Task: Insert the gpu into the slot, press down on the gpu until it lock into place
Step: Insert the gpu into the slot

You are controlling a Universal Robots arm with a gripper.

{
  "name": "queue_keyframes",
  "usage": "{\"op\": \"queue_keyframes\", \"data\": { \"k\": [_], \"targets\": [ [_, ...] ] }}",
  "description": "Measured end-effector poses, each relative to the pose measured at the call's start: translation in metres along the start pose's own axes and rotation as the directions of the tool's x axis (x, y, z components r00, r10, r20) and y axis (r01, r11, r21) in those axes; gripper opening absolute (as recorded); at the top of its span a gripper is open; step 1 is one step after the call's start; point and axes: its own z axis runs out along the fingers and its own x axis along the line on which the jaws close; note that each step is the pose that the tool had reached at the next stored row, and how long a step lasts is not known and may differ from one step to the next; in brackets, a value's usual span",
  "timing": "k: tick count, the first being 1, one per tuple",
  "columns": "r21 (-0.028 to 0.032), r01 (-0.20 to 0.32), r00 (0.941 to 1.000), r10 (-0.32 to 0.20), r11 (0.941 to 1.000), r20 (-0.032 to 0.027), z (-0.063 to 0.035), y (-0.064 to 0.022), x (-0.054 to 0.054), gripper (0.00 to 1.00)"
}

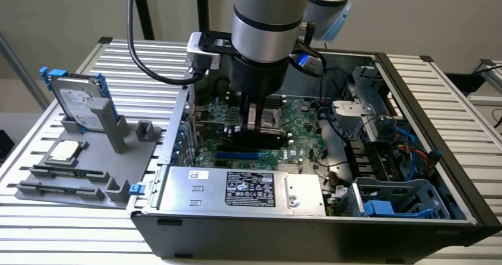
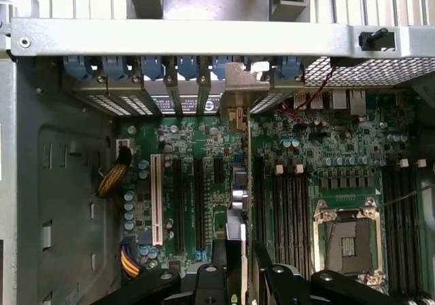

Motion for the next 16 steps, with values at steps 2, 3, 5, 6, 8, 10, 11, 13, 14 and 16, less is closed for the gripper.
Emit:
{"op": "queue_keyframes", "data": {
  "k": [2,3,5,6,8,10,11,13,14,16],
  "targets": [
    [-0.0063,-0.001,1.0,0.001,1.0,-0.0003,0.0009,-0.0001,0.0001,0.26],
    [-0.0083,-0.001,1.0,0.001,1.0,-0.0006,0.001,0.0,0.0001,0.26],
    [-0.0102,-0.001,1.0,0.001,0.9999,-0.0007,0.0011,0.0,0.0001,0.26],
    [-0.0105,-0.001,1.0,0.001,0.9999,-0.0005,0.0013,-0.0001,0.0001,0.26],
    [-0.0116,-0.001,1.0,0.001,0.9999,-0.0006,0.0014,-0.0004,0.0001,0.26],
    [-0.0119,-0.001,1.0,0.001,0.9999,-0.0003,0.0018,-0.0005,-0.0001,0.26],
    [-0.0122,-0.001,1.0,0.001,0.9999,-0.0004,0.0021,-0.0005,-0.0002,0.26],
    [-0.0128,-0.001,1.0,0.001,0.9999,-0.0006,0.0027,-0.0005,-0.001,0.26],
    [-0.013,-0.001,1.0,0.001,0.9999,-0.0005,0.0031,-0.0004,-0.0015,0.26],
    [-0.0136,-0.002,1.0,0.002,0.9999,-0.0005,0.0039,-0.0004,-0.0022,0.26]
  ]
}}
